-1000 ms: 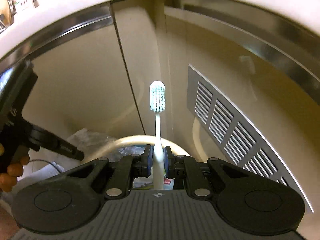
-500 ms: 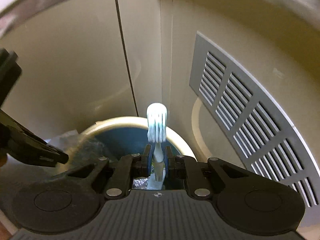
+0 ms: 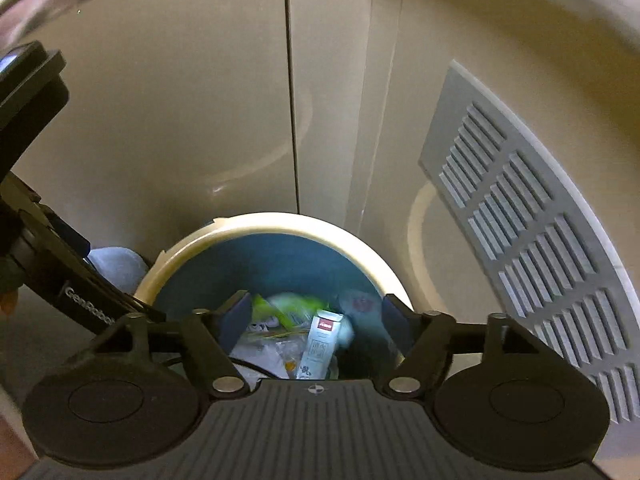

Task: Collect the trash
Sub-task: 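Open the left tool over the bin while the right tool releases the toothbrush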

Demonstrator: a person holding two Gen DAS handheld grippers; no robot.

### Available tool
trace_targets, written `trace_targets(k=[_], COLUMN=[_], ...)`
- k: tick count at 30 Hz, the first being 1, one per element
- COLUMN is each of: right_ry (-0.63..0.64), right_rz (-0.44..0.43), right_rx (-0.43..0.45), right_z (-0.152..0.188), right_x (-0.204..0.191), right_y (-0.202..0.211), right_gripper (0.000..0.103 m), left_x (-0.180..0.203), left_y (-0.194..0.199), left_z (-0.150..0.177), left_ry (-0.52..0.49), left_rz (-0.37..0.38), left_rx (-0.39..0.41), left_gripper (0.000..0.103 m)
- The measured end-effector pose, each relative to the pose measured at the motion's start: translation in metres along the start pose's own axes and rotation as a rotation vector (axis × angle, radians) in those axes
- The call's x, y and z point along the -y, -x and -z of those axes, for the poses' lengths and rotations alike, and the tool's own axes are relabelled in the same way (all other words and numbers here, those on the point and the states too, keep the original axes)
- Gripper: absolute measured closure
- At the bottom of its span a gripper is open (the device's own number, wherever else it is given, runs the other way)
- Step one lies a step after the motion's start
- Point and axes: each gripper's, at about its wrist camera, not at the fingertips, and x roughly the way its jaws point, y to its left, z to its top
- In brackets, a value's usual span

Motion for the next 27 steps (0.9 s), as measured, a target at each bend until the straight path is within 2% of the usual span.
trace_targets(k=[6, 9, 11, 14, 19, 27], right_ry=[-0.048, -0.14, -0.219, -0.284, -0.303, -0.255], right_rz=[-0.032, -0.07, -0.101, -0.109, -0.043, -0.006], right_rx=[0.108, 0.147, 0.152, 0.134, 0.087, 0.124], right_z=[0.0, 0.002, 0.006, 0.014, 0.027, 0.032], right_x=[-0.002, -0.002, 0.001, 0.001, -0.005, -0.015], right_y=[0.075, 0.109, 0.125, 0.138, 0.145, 0.154], right_gripper=[0.012, 0.005, 0.005, 0.005, 0.005, 0.005], left_x=[-0.011, -0.01, -0.006, 0.002, 0.011, 0.019], left_y=[0.07, 0.099, 0.111, 0.122, 0.133, 0.145], left_z=[0.032, 0.051, 0.06, 0.068, 0.073, 0.082], left_ry=[-0.013, -0.022, -0.041, -0.077, -0.101, -0.144], left_rz=[0.024, 0.021, 0.015, 0.009, -0.007, -0.026], left_rx=[0.145, 0.226, 0.261, 0.286, 0.31, 0.35], left_gripper=[0.0, 0.0, 0.0, 0.0, 0.0, 0.0])
